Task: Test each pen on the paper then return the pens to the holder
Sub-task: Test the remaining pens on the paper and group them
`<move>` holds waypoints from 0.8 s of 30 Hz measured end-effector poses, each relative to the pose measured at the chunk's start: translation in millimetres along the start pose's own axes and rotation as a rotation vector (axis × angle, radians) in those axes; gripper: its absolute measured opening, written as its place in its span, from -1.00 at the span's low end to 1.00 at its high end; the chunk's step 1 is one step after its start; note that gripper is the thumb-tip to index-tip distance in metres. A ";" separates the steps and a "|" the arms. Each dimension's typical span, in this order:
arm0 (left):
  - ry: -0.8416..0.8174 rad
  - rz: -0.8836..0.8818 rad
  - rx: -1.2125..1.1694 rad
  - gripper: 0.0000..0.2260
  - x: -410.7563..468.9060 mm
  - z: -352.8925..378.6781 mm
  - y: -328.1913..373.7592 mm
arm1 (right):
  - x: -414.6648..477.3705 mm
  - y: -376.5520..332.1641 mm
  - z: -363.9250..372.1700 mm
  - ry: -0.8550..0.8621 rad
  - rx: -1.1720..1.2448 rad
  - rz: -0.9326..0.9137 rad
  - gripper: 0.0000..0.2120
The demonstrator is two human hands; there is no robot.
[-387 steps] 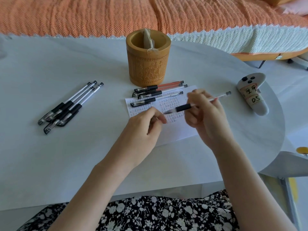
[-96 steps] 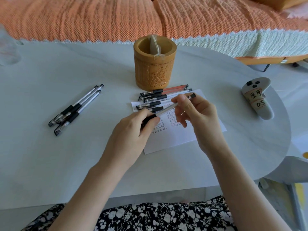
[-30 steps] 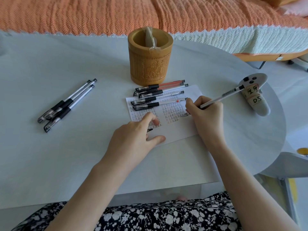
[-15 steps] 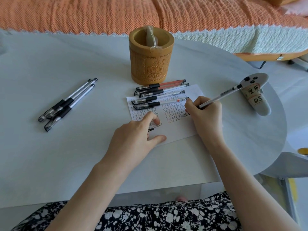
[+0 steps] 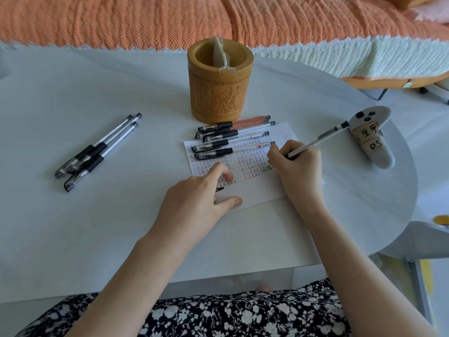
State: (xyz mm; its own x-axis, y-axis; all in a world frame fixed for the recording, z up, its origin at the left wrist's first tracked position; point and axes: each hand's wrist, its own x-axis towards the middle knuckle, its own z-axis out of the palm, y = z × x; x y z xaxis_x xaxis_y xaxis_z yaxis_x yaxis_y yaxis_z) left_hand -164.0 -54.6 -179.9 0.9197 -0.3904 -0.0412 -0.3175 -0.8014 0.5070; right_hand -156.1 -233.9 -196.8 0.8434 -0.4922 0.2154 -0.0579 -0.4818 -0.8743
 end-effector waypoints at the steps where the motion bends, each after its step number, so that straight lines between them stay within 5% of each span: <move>1: -0.001 -0.001 0.001 -0.68 0.3 0.1 0.1 | 0.0 0.0 0.3 0.001 0.001 -0.003 -0.63; 24: -0.010 0.000 0.005 -0.69 -1.3 -1.6 0.9 | 0.9 3.1 0.3 -0.020 0.038 -0.010 -0.68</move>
State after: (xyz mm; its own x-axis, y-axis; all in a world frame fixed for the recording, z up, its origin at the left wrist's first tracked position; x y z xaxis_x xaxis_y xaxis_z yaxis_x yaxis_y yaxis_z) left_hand -165.1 -54.1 -178.0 0.9171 -0.3955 -0.0500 -0.3191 -0.8035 0.5025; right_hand -155.3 -235.6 -199.4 0.8545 -0.4725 0.2156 -0.0294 -0.4585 -0.8882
